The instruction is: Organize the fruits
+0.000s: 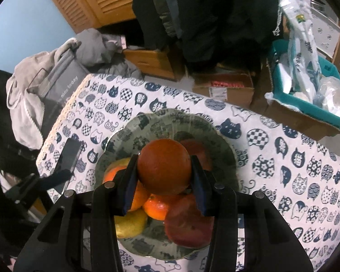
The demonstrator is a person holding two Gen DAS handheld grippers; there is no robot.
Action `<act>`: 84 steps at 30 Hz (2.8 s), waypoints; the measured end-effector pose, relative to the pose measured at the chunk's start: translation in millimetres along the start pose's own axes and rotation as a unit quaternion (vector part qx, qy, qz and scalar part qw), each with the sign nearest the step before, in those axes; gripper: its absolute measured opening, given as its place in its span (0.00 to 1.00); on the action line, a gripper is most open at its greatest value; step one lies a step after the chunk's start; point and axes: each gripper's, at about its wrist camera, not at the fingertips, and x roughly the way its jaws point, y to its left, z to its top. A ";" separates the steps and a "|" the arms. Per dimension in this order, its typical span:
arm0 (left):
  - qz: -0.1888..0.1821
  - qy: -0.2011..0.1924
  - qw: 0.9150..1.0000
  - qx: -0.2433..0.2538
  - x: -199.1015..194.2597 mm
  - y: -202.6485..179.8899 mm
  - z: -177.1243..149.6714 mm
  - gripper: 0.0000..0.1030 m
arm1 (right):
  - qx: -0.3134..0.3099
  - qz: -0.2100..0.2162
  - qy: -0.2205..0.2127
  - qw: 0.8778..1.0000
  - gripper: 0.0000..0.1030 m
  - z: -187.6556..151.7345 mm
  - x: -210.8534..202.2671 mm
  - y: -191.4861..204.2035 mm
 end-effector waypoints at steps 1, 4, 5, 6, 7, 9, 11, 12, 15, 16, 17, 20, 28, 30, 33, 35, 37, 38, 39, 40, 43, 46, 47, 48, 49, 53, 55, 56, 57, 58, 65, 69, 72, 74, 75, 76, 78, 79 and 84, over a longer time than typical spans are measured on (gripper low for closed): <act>0.002 -0.002 1.000 -0.005 -2.3 4.3 -0.5 0.85 | -0.001 0.001 0.004 1.000 0.42 -0.5 2.5 1.7; 0.008 -0.004 1.000 -0.018 -5.7 15.1 -2.6 0.85 | -0.005 0.002 0.017 1.000 0.42 -3.2 10.9 6.7; 0.009 -0.005 1.000 -0.022 -6.5 17.9 -3.3 0.85 | -0.004 0.003 0.019 1.000 0.42 -3.9 12.4 7.7; 0.010 -0.005 1.000 -0.027 -7.3 21.2 -4.0 0.85 | -0.005 0.003 0.023 1.000 0.42 -4.6 14.8 9.4; 0.011 -0.005 0.999 -0.030 -8.4 23.7 -4.5 0.85 | -0.005 0.001 0.027 1.000 0.43 -5.3 16.7 10.8; 0.014 -0.010 0.999 -0.033 -11.7 28.0 -4.9 0.85 | -0.007 -0.001 0.030 1.000 0.43 -6.3 18.4 12.6; 0.018 -0.014 0.999 -0.034 -15.9 30.8 -5.2 0.85 | -0.005 0.000 0.032 0.999 0.48 -7.1 18.7 13.3; 0.019 -0.017 0.999 -0.034 -17.9 31.9 -4.9 0.85 | -0.004 0.000 0.029 1.000 0.51 -7.1 17.7 14.0; 0.021 -0.023 0.999 -0.034 -24.2 32.2 -4.2 0.85 | -0.002 -0.001 0.021 1.000 0.55 -5.7 10.8 15.4; 0.020 -0.026 0.999 -0.034 -26.7 32.0 -3.7 0.85 | -0.001 0.000 0.018 1.000 0.56 -5.1 7.9 16.0; 0.019 -0.028 0.999 -0.034 -29.1 31.7 -3.5 0.85 | -0.001 0.000 0.016 1.000 0.56 -4.5 5.6 16.7; 0.017 -0.036 0.999 -0.030 -38.5 30.0 -2.6 0.85 | -0.006 -0.006 0.005 1.000 0.57 -3.2 -5.4 19.6; 0.009 -0.072 0.997 -0.028 -73.1 25.6 -1.1 0.85 | -0.016 -0.024 -0.045 0.999 0.62 0.1 -53.6 27.9; 0.010 -0.081 0.996 -0.026 -81.7 23.6 -1.0 0.85 | -0.020 -0.034 -0.061 0.997 0.64 0.6 -69.4 30.0; 0.009 -0.095 0.995 -0.021 -95.1 20.0 -0.5 0.85 | -0.028 -0.047 -0.084 0.995 0.67 -0.5 -91.5 34.4; 0.009 -0.104 0.994 -0.018 -104.2 17.3 -0.5 0.86 | -0.036 -0.058 -0.100 0.993 0.69 -3.5 -107.5 37.1; 0.007 -0.114 0.993 -0.013 -113.9 13.7 -0.8 0.88 | -0.044 -0.068 -0.113 0.990 0.70 -6.9 -122.0 39.4; 0.006 -0.119 0.993 -0.010 -118.4 11.5 -0.7 0.89 | -0.048 -0.070 -0.119 0.989 0.72 -8.7 -128.3 40.2; 0.007 -0.124 0.992 -0.007 -123.5 9.0 -0.6 0.90 | -0.053 -0.073 -0.126 0.988 0.72 -11.0 -136.7 41.3; 0.008 -0.128 0.992 -0.004 -128.0 6.7 -0.3 0.90 | -0.057 -0.077 -0.133 0.986 0.73 -12.9 -144.0 41.9; 0.009 -0.148 0.989 0.007 -143.9 -0.7 0.3 0.92 | -0.070 -0.089 -0.158 0.981 0.76 -19.6 -166.2 44.3; 0.016 -0.171 0.985 0.018 -162.1 -8.3 -1.4 0.98 | -0.070 -0.098 -0.179 0.976 0.76 -26.0 -186.4 42.6; 0.020 -0.180 0.983 0.021 -168.3 -10.3 -2.1 0.99 | -0.069 -0.100 -0.183 0.976 0.77 -27.1 -191.0 41.7; 0.022 -0.185 0.982 0.024 -172.9 -12.4 -2.5 0.99 | -0.066 -0.102 -0.189 0.974 0.77 -28.8 -197.0 40.7; 0.024 -0.194 0.980 0.030 -179.4 -15.4 -3.2 0.99 | -0.065 -0.104 -0.193 0.974 0.77 -30.8 -201.5 39.6; 0.028 -0.219 0.975 0.040 -197.9 -23.7 -5.1 0.99 | -0.067 -0.119 -0.208 0.968 0.77 -39.3 -216.5 36.5; 0.028 -0.226 0.973 0.042 -205.1 -27.7 -5.5 0.99 | -0.069 -0.132 -0.216 0.965 0.77 -44.7 -224.0 35.3; 0.024 -0.232 0.971 0.045 -209.7 -30.1 -5.9 0.99 | -0.070 -0.135 -0.219 0.964 0.77 -46.8 -226.8 34.9; 0.022 -0.236 0.970 0.047 -212.5 -31.8 -6.3 0.99 | -0.070 -0.138 -0.225 0.962 0.77 -49.9 -231.0 34.0; 0.022 -0.241 0.969 0.049 -215.7 -33.6 -6.9 0.99 | -0.071 -0.141 -0.230 0.960 0.77 -52.2 -234.8 33.2; 0.019 -0.268 0.962 0.056 -229.3 -47.2 -7.9 0.99 | -0.065 -0.158 -0.260 0.950 0.77 -65.2 -254.2 21.8; 0.019 -0.273 0.960 0.061 -230.5 -54.4 -8.4 0.99 | -0.058 -0.161 -0.268 0.948 0.77 -71.2 -259.3 14.2; 0.018 -0.279 0.958 0.066 -232.0 -58.2 -9.9 0.99 | -0.058 -0.170 -0.272 0.945 0.77 -74.4 -260.4 11.5; 0.022 -0.282 0.957 0.069 -232.5 -60.8 -10.5 0.99 | -0.060 -0.173 -0.275 0.944 0.77 -76.4 -262.1 9.2; 0.023 -0.284 0.956 0.070 -232.7 -62.4 -11.3 0.99 | -0.060 -0.175 -0.277 0.943 0.77 -77.3 -263.2 8.6; 0.024 -0.284 0.956 0.070 -232.8 -63.4 -11.1 0.99 | -0.059 -0.176 -0.277 0.943 0.77 -77.6 -263.9 8.1; 0.021 -0.286 0.956 0.070 -233.2 -65.2 -11.0 0.99 | -0.059 -0.175 -0.278 0.943 0.77 -78.3 -264.8 7.7; 0.020 -0.287 0.955 0.071 -233.4 -65.7 -10.8 0.99 | -0.059 -0.176 -0.278 0.942 0.77 -77.9 -264.5 7.8; 0.027 -0.288 0.954 0.074 -234.4 -68.8 -11.4 0.99 | -0.059 -0.175 -0.278 0.943 0.77 -78.2 -265.0 7.6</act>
